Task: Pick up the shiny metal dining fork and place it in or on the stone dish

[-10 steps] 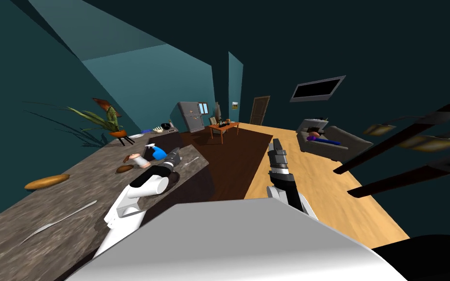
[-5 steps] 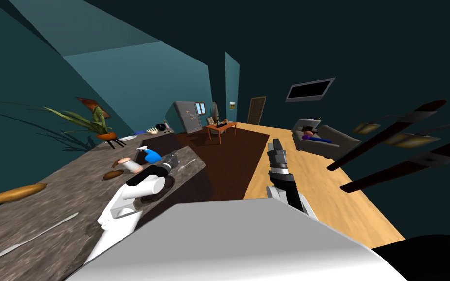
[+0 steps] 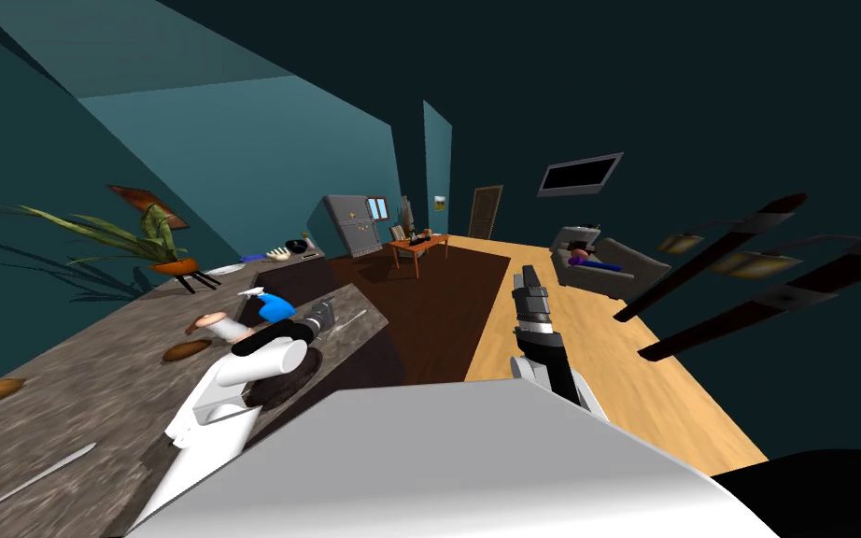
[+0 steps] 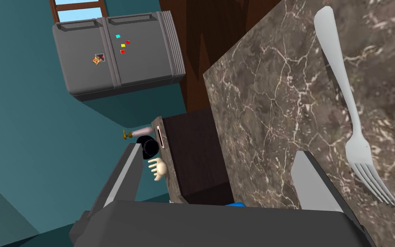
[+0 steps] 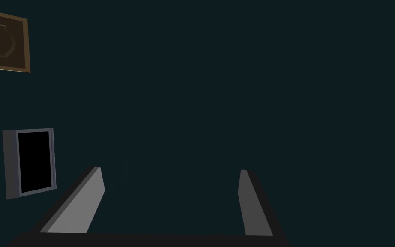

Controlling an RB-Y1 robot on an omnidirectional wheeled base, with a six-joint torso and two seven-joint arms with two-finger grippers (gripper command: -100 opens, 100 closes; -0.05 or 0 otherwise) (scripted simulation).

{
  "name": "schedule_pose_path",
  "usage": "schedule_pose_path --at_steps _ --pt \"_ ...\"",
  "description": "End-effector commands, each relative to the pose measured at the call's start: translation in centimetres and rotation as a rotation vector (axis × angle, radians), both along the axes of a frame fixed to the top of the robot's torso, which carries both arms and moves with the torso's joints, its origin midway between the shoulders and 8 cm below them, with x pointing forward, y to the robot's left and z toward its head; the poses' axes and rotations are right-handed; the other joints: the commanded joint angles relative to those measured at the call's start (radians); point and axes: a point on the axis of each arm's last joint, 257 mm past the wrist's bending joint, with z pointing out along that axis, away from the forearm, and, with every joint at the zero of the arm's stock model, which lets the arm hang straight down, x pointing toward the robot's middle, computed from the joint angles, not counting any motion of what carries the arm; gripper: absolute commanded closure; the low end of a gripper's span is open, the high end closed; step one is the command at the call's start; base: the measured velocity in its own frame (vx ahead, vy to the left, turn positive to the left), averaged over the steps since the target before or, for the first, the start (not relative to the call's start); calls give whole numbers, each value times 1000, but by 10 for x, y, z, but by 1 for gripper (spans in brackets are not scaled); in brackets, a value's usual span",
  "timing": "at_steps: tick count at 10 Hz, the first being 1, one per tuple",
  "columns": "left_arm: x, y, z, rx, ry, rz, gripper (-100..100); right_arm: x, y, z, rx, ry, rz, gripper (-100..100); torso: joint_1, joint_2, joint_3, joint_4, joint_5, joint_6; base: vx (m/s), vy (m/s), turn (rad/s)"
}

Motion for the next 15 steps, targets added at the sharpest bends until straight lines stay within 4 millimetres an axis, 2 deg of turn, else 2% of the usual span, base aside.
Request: schedule_pose_path --at_steps 1,2,3,5,6,7,8,10,11,12,13,15 --pt "-7 5 -13 -17 51 17 -100 0 0 0 0 0 0 0 0 0 0 0 0 0 62 -12 -67" --pt "-9 5 -16 -19 63 18 -100 0 0 0 0 0 0 0 0 0 0 0 0 0 27 -1 1" --pt "-18 17 -24 -39 95 47 -100 0 0 0 0 0 0 0 1 2 1 0 0 0 52 -13 -104" --pt "-24 17 -33 -49 138 51 -100 0 0 0 0 0 0 0 0 1 1 0 0 0 47 -12 -33" --pt "-35 28 -42 -72 176 81 -100 0 0 0 0 0 0 0 0 2 1 0 0 0 62 -7 -110" --pt "-39 28 -48 -78 203 84 -100 0 0 0 0 0 0 0 0 1 1 0 0 0 64 -1 -56" --pt "-51 39 -55 -100 235 114 -100 0 0 0 0 0 0 0 1 1 0 0 0 0 87 -12 -80" --pt "-59 37 -65 -112 284 119 -100 0 0 0 0 0 0 0 0 0 0 0 0 0 50 -2 -19" --pt "-71 48 -72 -135 316 150 -100 0 0 0 0 0 0 0 1 2 1 0 0 0 61 -6 -93" --pt "-77 46 -78 -142 348 153 -100 0 0 0 0 0 0 0 0 1 1 0 0 0 66 -1 -44" --pt "-90 56 -84 -165 379 183 -100 0 0 0 0 0 0 0 1 1 0 0 0 -1 76 4 -54" --pt "-98 54 -92 -176 423 188 -100 0 0 0 0 0 0 0 1 0 0 0 0 0 51 0 -20"
